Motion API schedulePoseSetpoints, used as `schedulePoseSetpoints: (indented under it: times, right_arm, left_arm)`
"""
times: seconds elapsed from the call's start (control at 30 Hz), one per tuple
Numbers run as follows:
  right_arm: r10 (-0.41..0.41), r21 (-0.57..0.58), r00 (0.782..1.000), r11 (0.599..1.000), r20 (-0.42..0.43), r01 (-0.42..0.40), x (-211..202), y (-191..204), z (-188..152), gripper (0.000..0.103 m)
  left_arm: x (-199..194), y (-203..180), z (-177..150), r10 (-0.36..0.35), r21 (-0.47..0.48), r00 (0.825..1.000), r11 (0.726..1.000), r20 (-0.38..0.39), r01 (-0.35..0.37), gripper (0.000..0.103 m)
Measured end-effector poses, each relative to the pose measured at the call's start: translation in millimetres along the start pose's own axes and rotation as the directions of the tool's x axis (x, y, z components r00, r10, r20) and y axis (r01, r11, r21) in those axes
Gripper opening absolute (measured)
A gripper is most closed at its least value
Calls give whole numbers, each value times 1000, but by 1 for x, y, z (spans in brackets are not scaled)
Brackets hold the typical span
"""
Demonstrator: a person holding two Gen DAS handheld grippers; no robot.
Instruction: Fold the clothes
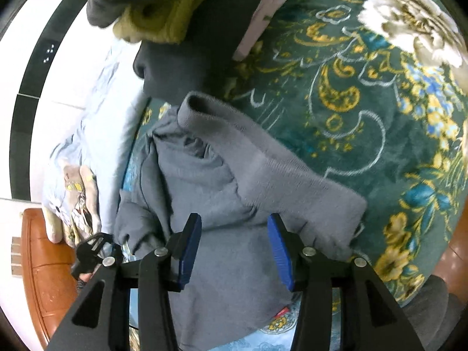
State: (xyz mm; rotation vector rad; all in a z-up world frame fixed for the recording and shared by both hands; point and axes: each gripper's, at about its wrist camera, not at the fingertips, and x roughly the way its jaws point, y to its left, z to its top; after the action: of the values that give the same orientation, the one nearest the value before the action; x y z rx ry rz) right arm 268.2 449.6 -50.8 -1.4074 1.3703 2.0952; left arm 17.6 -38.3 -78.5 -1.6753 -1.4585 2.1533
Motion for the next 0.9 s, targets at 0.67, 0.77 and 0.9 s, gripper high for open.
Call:
schedulePoseSetpoints:
  times: [0.67, 0.77, 0.9]
  right_arm:
    - [-90, -304, 992, 946, 87, 112, 24, 69, 32, 48]
    - [-136, -367, 980, 913, 145, 181, 24, 80, 55, 48]
    - [-139, -432, 981, 883, 132, 184, 35, 95, 74, 48]
  left_arm:
    - [-176, 123, 83, 462, -187, 850, 885, 254, -426, 4]
    - [-166, 125, 81, 479, -187, 844, 877, 242, -443, 4]
    - [-172, 127, 79, 471, -181, 847, 881, 248, -437, 4]
